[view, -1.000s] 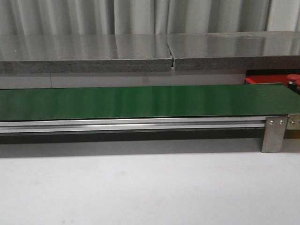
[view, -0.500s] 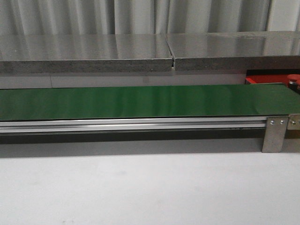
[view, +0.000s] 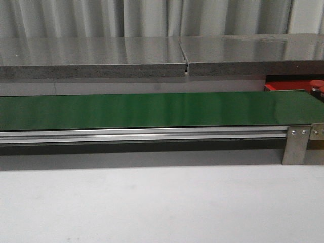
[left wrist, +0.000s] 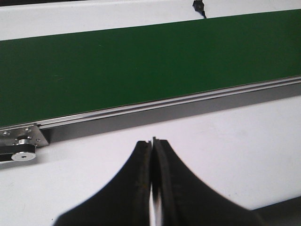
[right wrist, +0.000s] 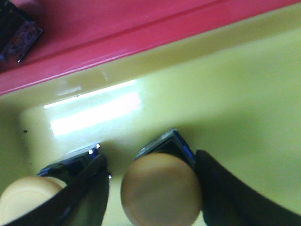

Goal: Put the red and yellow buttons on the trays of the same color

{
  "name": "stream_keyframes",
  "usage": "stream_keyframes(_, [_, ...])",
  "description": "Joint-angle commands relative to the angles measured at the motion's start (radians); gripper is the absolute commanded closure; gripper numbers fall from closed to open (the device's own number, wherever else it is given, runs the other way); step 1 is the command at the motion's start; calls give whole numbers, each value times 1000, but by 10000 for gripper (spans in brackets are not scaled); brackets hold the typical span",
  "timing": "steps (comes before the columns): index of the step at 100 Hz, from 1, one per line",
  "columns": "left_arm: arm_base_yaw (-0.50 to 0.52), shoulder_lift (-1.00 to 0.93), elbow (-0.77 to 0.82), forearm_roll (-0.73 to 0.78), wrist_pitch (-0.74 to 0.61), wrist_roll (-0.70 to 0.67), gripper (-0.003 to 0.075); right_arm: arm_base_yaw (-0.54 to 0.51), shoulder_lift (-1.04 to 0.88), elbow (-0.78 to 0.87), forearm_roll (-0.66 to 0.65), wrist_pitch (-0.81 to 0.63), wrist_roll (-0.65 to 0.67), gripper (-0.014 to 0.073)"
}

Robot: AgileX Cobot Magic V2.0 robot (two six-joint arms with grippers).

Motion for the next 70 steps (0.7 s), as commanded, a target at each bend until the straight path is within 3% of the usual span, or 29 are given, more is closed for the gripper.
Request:
stream_keyframes(1, [-10, -2, -26, -16, -65, 0, 739, -6, -43, -23, 1, -26, 0, 97])
stream_keyframes(42, [-10, -2, -26, -16, -65, 0, 739, 8, -212, -22, -22, -30, -2, 106])
stream_keyframes(54, [-10, -2, -26, -16, -65, 0, 739, 47, -282, -22, -23, -29, -28, 203])
stream_keyframes(70, [-10, -2, -26, -16, -65, 0, 739, 132, -353, -8, -22, -30, -28, 431])
